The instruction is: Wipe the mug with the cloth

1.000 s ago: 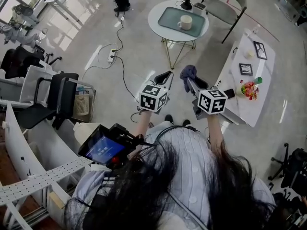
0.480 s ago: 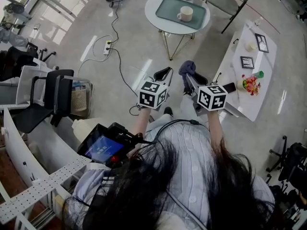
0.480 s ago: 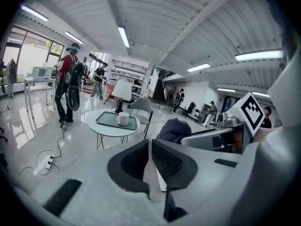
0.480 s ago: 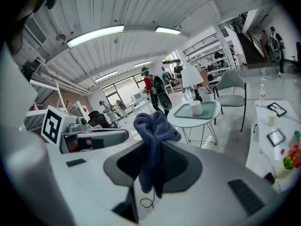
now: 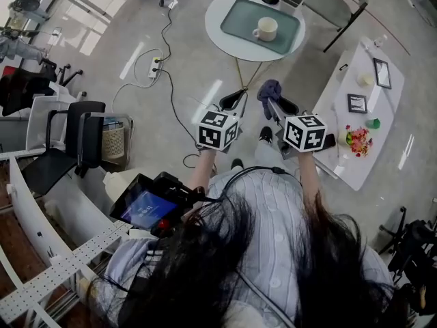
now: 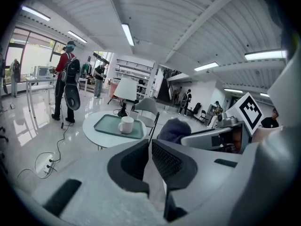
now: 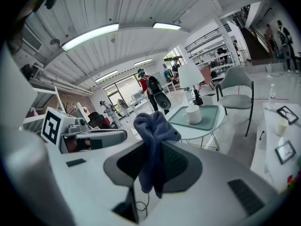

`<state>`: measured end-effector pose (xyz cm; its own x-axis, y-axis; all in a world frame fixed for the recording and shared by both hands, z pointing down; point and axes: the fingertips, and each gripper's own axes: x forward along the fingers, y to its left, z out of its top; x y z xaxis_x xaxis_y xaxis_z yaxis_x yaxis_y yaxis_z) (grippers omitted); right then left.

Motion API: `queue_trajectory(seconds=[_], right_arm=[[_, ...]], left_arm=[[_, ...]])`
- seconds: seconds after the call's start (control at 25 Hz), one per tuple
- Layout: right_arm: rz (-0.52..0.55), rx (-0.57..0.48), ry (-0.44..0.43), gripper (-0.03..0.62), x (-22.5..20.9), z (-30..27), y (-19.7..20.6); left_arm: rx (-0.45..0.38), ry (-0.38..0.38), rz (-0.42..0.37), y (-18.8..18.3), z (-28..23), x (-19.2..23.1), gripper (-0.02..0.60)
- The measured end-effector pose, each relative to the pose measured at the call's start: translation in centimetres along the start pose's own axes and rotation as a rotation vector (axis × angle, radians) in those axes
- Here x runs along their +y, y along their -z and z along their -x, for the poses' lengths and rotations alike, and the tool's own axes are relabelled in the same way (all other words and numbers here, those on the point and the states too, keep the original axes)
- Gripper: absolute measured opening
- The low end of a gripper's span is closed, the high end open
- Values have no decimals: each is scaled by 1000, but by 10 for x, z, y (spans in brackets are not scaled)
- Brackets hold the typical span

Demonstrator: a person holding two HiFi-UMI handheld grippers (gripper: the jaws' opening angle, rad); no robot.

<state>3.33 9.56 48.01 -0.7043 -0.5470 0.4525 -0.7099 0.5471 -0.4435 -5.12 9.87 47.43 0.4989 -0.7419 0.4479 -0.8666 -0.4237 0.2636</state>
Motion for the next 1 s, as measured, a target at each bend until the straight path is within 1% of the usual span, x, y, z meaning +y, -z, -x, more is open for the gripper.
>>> queue_trajectory(seconds=[0.12, 0.2, 0.4, 0.56, 0.84, 1.0], right_arm=[[0, 23, -20, 106, -48, -22, -21], [6, 33, -32, 106, -67, -29, -34], [40, 48, -51, 106, -72, -33, -55], [47, 62, -76, 106, -86, -42, -64], [28, 95, -111, 106, -98, -60, -67], [13, 104, -108, 106, -108, -73, -70]], left_arm=[[6, -22, 9, -15, -50, 7, 18], [6, -34, 15, -25, -71, 9, 18], [3, -64, 22, -41, -78, 15, 18], [4, -93, 26, -48, -93, 19, 18], [56, -125, 27, -45, -110, 31, 18], [92, -126, 15, -44, -124, 46, 18]])
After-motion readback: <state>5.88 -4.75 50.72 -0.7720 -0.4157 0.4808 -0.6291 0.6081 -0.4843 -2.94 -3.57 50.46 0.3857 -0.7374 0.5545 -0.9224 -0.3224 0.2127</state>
